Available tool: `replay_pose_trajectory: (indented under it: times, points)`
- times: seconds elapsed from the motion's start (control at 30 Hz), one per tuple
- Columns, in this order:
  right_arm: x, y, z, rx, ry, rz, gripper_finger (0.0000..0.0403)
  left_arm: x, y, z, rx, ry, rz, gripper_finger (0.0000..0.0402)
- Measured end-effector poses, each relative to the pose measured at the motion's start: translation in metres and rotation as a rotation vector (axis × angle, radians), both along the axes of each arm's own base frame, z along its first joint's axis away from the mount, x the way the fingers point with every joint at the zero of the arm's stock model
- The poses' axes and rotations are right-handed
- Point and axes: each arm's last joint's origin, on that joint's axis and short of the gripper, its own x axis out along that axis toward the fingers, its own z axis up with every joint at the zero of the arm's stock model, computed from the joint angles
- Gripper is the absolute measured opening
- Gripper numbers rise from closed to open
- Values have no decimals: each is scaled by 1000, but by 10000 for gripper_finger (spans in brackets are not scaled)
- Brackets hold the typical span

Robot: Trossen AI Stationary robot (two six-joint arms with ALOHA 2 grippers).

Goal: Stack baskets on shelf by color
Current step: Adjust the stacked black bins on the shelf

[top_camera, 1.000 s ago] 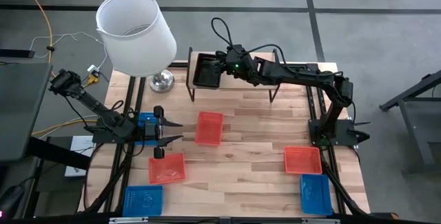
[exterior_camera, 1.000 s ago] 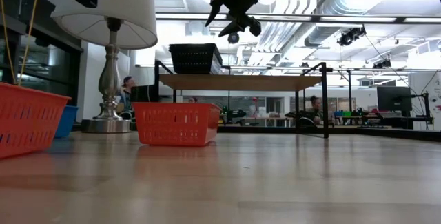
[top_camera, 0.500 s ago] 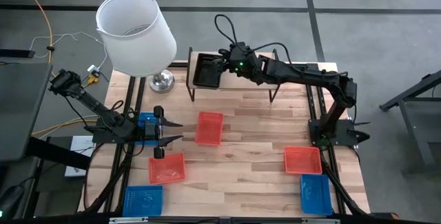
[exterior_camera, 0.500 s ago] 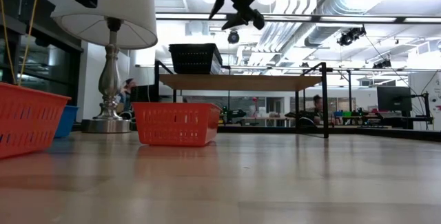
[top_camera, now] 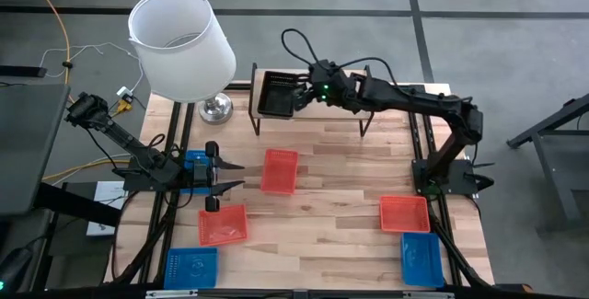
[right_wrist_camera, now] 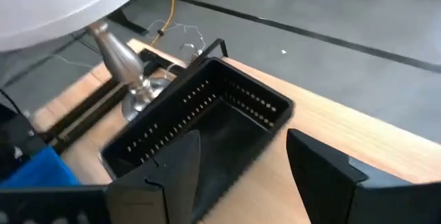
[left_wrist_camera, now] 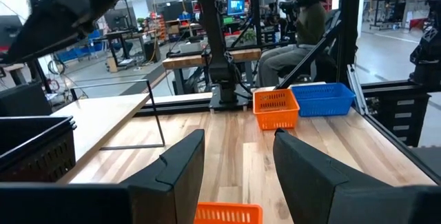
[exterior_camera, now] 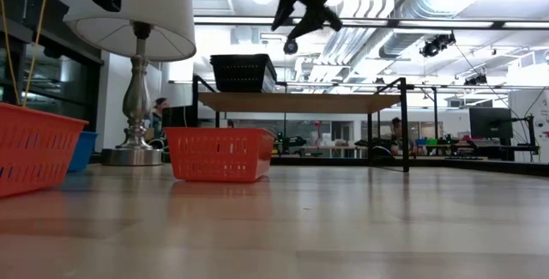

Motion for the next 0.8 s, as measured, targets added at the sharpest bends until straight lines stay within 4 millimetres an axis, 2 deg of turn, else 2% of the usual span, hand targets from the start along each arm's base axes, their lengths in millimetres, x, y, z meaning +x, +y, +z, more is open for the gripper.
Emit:
replay_pose_trajectory:
  times: [0.2, 0.33, 0.57, 0.8]
  points:
    - [-26, 17, 14, -78, 137, -44, 204, 0, 0, 0, -17, -4, 2, 161]
    - [-44, 32, 15, -106, 260, -82, 204, 0, 0, 0, -18, -4, 4, 161]
    - [-80, 49, -11, -98, 385, -113, 204, 0, 0, 0, -18, -4, 4, 161]
    - [-138, 62, -25, -61, 276, -134, 204, 0, 0, 0, -16, -4, 5, 161]
